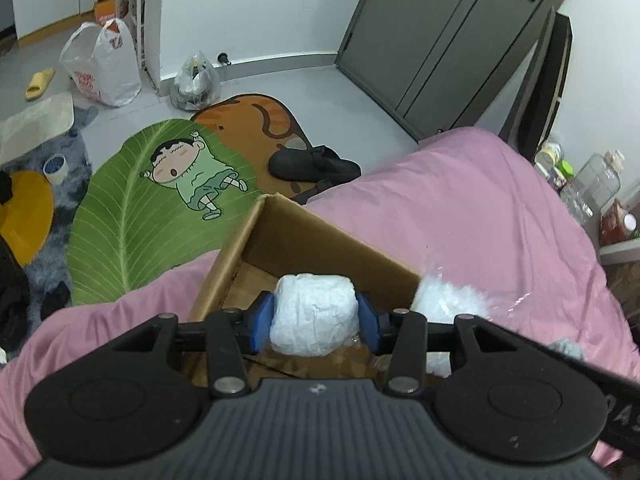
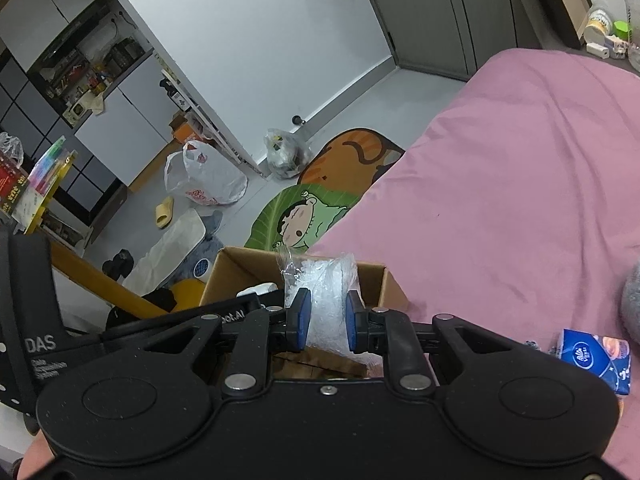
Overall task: Organize soft objects
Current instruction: 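Carry both items into the cardboard box and open both tools to release them, then lift both open tools out of the box toward the remaining plushes, then grasp the black-and-white felt plush with the left tool while the right tool grasps the burger plush, then carry both plushes into the cardboard box and open both tools to release them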
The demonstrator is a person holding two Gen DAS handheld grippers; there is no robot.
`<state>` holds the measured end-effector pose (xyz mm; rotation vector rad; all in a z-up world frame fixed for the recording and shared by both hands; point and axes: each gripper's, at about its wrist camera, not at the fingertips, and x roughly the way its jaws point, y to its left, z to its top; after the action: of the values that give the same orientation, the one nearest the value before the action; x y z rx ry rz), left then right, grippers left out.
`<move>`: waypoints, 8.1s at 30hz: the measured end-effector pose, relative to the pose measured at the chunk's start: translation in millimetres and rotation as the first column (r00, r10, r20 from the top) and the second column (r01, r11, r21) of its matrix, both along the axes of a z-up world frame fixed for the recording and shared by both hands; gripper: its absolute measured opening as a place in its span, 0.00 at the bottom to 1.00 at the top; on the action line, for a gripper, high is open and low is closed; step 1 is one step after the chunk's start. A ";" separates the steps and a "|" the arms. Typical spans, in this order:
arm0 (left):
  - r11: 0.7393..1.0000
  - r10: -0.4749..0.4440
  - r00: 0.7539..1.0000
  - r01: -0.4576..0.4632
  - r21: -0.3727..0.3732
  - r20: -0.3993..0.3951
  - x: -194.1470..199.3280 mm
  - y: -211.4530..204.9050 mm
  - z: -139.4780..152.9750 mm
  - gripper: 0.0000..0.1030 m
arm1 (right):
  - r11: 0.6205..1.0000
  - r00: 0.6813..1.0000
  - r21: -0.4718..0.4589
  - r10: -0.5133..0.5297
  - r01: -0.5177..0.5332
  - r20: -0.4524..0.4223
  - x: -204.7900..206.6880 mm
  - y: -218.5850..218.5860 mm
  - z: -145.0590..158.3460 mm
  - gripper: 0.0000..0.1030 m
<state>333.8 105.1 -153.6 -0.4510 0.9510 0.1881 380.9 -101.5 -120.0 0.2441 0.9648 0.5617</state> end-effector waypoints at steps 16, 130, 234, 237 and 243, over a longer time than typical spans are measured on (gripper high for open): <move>1.000 0.028 0.999 -0.028 -0.001 0.032 -15.1 11.8 23.7 0.50 | 1.000 1.000 -0.017 -0.021 0.021 0.003 3.9 16.4 -2.9 0.27; 0.981 -0.185 0.970 0.193 0.032 -0.160 -48.8 -196.3 -59.9 0.24 | 0.991 0.981 -0.108 -0.098 0.080 -0.170 -14.8 -178.3 -105.0 0.70; 0.997 -0.039 0.997 0.043 0.061 -0.071 -39.8 -1.9 -3.3 0.40 | 0.993 0.999 -0.106 0.051 -0.052 -0.015 -37.8 10.9 -20.3 0.33; 0.997 -0.028 0.998 0.031 0.064 -0.047 -45.6 2.0 4.9 0.45 | 0.993 0.999 -0.109 0.051 -0.052 -0.017 -39.4 13.9 -21.0 0.33; 1.000 -0.007 0.999 0.008 0.029 -0.035 -53.0 13.4 12.9 0.46 | 0.992 0.998 -0.110 0.055 -0.057 -0.021 -40.1 20.8 -21.6 0.33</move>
<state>280.9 118.5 -140.6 -0.4182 0.9825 0.2031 340.8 -80.7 -141.6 0.1236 1.0191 0.5560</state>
